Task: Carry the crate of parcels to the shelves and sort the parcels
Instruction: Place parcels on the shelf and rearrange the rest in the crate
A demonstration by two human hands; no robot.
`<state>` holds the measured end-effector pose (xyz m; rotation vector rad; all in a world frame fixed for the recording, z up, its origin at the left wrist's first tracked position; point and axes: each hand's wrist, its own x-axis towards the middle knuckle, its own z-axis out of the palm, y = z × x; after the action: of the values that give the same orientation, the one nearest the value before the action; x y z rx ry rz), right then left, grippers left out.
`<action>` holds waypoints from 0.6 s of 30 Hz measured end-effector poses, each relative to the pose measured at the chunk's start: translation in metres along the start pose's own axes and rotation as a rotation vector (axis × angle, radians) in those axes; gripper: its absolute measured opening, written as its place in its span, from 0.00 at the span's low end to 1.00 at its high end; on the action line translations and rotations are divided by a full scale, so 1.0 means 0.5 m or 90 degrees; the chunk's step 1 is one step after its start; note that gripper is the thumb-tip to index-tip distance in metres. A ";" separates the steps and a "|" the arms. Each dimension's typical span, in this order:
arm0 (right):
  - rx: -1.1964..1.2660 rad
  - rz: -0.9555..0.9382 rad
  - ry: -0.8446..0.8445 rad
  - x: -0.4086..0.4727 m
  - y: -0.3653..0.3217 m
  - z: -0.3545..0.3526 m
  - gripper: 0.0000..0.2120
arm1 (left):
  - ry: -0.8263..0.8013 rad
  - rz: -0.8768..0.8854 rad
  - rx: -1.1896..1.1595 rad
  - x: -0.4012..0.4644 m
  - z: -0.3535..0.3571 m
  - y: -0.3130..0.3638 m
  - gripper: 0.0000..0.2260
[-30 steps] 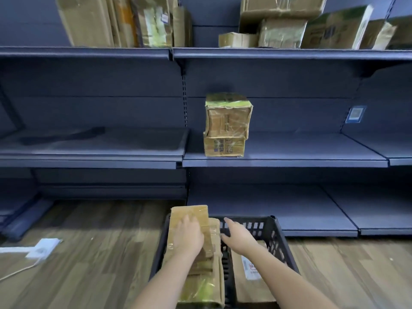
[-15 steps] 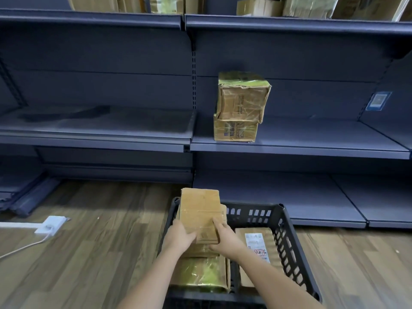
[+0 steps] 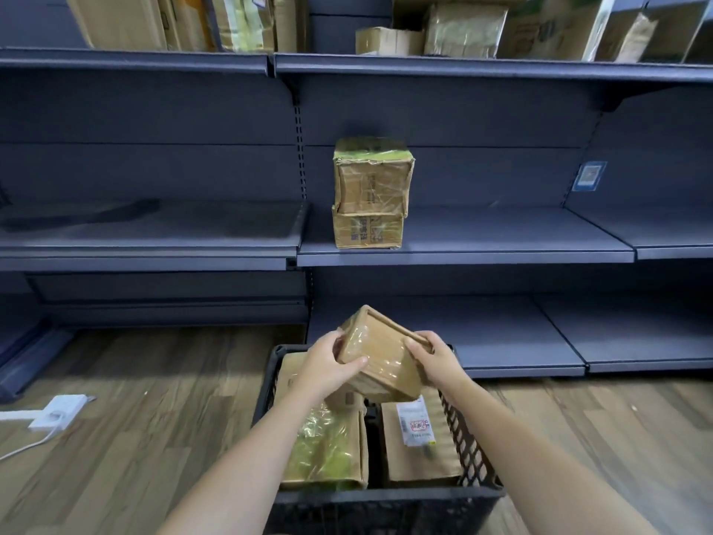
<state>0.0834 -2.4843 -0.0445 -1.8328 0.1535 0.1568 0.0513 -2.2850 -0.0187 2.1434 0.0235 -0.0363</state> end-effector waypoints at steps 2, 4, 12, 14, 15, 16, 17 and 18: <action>0.019 0.050 0.010 0.001 -0.001 -0.031 0.14 | -0.042 0.050 0.003 -0.004 0.017 0.025 0.26; 0.026 0.100 0.031 0.006 0.000 -0.057 0.19 | -0.095 0.077 0.008 -0.005 0.032 0.047 0.32; 0.139 0.068 -0.009 -0.007 -0.008 -0.111 0.31 | 0.005 0.054 0.116 0.035 0.071 0.091 0.25; 0.151 0.037 -0.057 -0.013 -0.005 -0.113 0.27 | 0.038 0.021 0.106 0.040 0.079 0.090 0.20; 0.141 0.019 -0.077 -0.014 -0.001 -0.112 0.23 | 0.056 0.005 0.092 0.042 0.084 0.087 0.19; 0.119 0.004 -0.096 -0.015 0.002 -0.111 0.21 | 0.071 -0.012 0.080 0.043 0.090 0.086 0.18; 0.091 -0.003 -0.104 -0.015 0.005 -0.109 0.21 | 0.080 -0.029 0.075 0.046 0.095 0.083 0.18; 0.064 -0.007 -0.108 -0.014 0.008 -0.106 0.20 | 0.085 -0.040 0.077 0.048 0.100 0.081 0.18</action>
<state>0.0771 -2.5365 -0.0330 -1.7111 0.0318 0.2901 0.0757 -2.3489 -0.0129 2.2627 0.1706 0.0695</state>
